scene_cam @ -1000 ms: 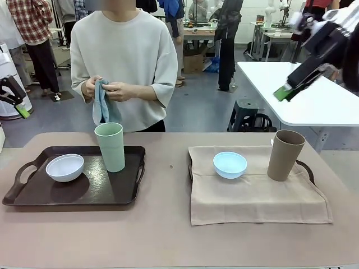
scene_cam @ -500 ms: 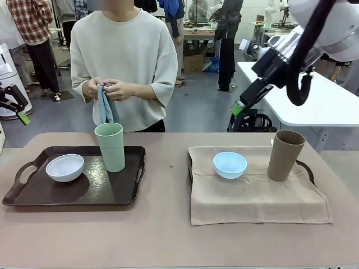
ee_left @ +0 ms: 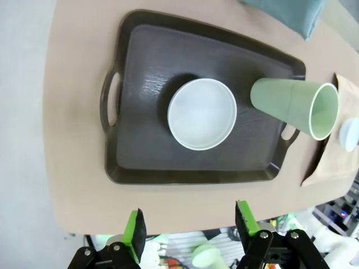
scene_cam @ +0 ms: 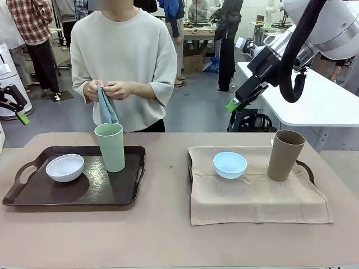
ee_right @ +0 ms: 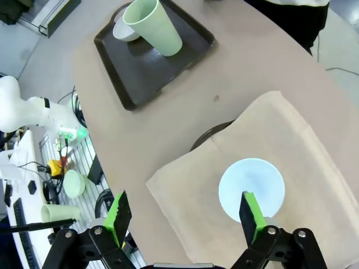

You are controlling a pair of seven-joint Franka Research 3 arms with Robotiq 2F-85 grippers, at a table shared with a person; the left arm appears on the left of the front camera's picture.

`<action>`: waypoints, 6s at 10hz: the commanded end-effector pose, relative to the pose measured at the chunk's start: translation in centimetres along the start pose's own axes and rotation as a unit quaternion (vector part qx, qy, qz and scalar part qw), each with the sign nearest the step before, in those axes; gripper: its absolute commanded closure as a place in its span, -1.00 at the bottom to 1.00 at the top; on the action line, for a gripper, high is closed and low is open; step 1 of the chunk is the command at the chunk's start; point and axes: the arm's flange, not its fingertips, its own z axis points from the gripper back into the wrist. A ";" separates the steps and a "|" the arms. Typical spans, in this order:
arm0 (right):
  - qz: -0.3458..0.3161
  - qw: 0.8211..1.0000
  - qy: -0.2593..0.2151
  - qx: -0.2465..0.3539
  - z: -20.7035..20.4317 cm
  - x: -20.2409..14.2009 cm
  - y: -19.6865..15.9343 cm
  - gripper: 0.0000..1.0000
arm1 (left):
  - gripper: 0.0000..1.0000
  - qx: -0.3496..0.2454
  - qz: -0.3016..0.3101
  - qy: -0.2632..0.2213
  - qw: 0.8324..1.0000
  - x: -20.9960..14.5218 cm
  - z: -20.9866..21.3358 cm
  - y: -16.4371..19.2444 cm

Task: Set up a tray with a mat and arrange the tableware.
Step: Pick up the Picnic Bowl and Reusable plastic cup from the Handle tray in front of the human's position and hold them in the air.

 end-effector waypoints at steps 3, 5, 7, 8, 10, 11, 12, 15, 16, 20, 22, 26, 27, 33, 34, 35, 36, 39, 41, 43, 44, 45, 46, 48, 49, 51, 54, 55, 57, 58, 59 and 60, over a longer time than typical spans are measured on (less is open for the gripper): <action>0.057 0.997 -0.033 -0.043 -1.4 1.8 -0.1 -1.00 | -0.68 0.000 -0.001 0.000 1.000 0.0 0.0 -0.1; 0.203 0.975 -0.061 -0.072 -6.3 6.9 -0.7 -1.00 | -0.68 -0.008 -0.007 -0.017 1.000 0.5 0.0 -1.5; 0.273 0.955 -0.116 -0.004 -12.0 11.0 -1.5 -1.00 | -0.68 -0.001 -0.009 -0.022 1.000 0.2 0.1 -1.4; 0.290 0.948 -0.128 0.038 -14.6 12.6 -1.9 -1.00 | -0.68 -0.006 -0.007 -0.025 1.000 0.1 0.2 -1.3; 0.299 0.938 -0.128 0.121 -19.4 15.5 -2.7 -1.00 | -0.68 -0.007 -0.012 -0.021 1.000 0.5 -0.2 -1.2; 0.296 0.938 -0.107 0.143 -21.3 16.1 -2.6 -1.00 | -0.68 -0.010 -0.008 -0.020 1.000 0.1 -0.4 -0.9; 0.297 0.939 -0.097 0.147 -22.2 16.5 -2.6 -1.00 | -0.68 -0.015 -0.009 -0.021 1.000 0.2 -0.3 -0.6; 0.302 0.935 -0.109 0.148 -23.3 15.4 -2.3 -1.00 | -0.68 -0.003 -0.007 -0.013 1.000 0.3 -0.1 -0.6; 0.302 0.935 -0.109 0.148 -23.3 15.4 -2.3 -1.00 | -0.68 -0.003 -0.007 -0.013 1.000 0.3 -0.1 -0.6; 0.364 0.910 -0.108 0.168 -24.9 15.6 -3.0 -1.00 | -0.68 0.050 -0.027 -0.071 0.996 0.6 -1.4 -0.6; 0.380 0.901 -0.119 0.170 -27.6 15.4 -3.5 -1.00 | -0.68 0.111 -0.117 -0.104 0.981 -0.3 -3.4 -0.6; 0.348 0.917 -0.138 0.136 -31.3 14.1 -3.7 -1.00 | -0.68 0.124 -0.156 -0.125 0.972 0.7 -7.1 0.1; 0.332 0.923 -0.144 0.129 -32.5 14.0 -3.5 -1.00 | -0.68 0.110 -0.157 -0.115 0.975 1.0 -7.7 0.1; 0.351 0.917 -0.122 0.146 -37.4 14.8 -2.2 -1.00 | -0.68 0.072 -0.158 -0.090 0.981 1.8 -8.8 -1.4; 0.350 0.918 -0.124 0.141 -37.7 14.9 -2.1 -1.00 | -0.68 0.071 -0.158 -0.086 0.981 1.8 -9.1 -1.6; 0.344 0.920 -0.131 0.132 -37.9 15.3 -2.0 -1.00 | -0.68 0.071 -0.163 -0.082 0.981 1.8 -9.2 -1.9; 0.340 0.922 -0.138 0.122 -37.9 15.5 -2.1 -1.00 | -0.68 0.072 -0.165 -0.080 0.980 1.9 -9.4 -2.0; 0.328 0.925 -0.140 0.132 -38.7 16.0 -1.9 -1.00 | -0.68 0.071 -0.162 -0.071 0.982 2.3 -9.6 -1.8; 0.323 0.923 -0.144 0.151 -39.0 16.1 -1.3 -1.00 | -0.68 0.070 -0.150 -0.070 0.984 2.6 -9.6 -1.8; 0.323 0.923 -0.146 0.151 -39.1 16.3 -1.0 -1.00 | -0.68 0.066 -0.145 -0.069 0.985 2.9 -9.6 -1.8; 0.326 0.922 -0.147 0.150 -39.3 16.4 -0.8 -1.00 | -0.68 0.064 -0.143 -0.064 0.986 3.1 -9.9 -1.8; 0.328 0.921 -0.146 0.152 -39.6 16.8 -0.6 -1.00 | -0.68 0.060 -0.140 -0.056 0.987 3.4 -10.2 -1.9; 0.329 0.921 -0.141 0.157 -40.0 16.9 -0.4 -1.00 | -0.68 0.054 -0.139 -0.049 0.988 3.7 -10.4 -1.9; 0.329 0.920 -0.137 0.164 -40.7 17.5 -0.1 -1.00 | -0.68 0.052 -0.135 -0.037 0.989 4.2 -10.9 -2.0; 0.330 0.920 -0.134 0.164 -41.1 17.9 0.0 -1.00 | -0.68 0.057 -0.131 -0.034 0.989 4.6 -11.3 -2.0; 0.328 0.920 -0.132 0.169 -41.6 18.4 0.2 -1.00 | -0.68 0.062 -0.120 -0.026 0.990 5.2 -12.0 -1.7; 0.329 0.919 -0.127 0.174 -42.0 18.7 0.2 -1.00 | -0.68 0.059 -0.103 -0.011 0.993 6.3 -13.5 -1.1; 0.327 0.921 -0.124 0.173 -42.0 18.8 0.3 -1.00 | -0.68 0.059 -0.100 -0.006 0.993 6.6 -13.9 -1.0; 0.322 0.923 -0.118 0.176 -42.0 18.9 0.2 -1.00 | -0.68 0.062 -0.097 0.005 0.993 6.7 -14.9 -0.9; 0.320 0.924 -0.117 0.177 -42.0 18.9 0.1 -1.00 | -0.68 0.065 -0.095 0.008 0.993 6.8 -15.2 -0.8; 0.319 0.923 -0.118 0.178 -42.0 18.9 0.0 -1.00 | -0.68 0.067 -0.092 0.011 0.993 6.7 -15.4 -0.8; 0.319 0.923 -0.119 0.182 -42.1 19.0 0.0 -1.00 | -0.68 0.068 -0.091 0.015 0.993 6.6 -15.6 -0.8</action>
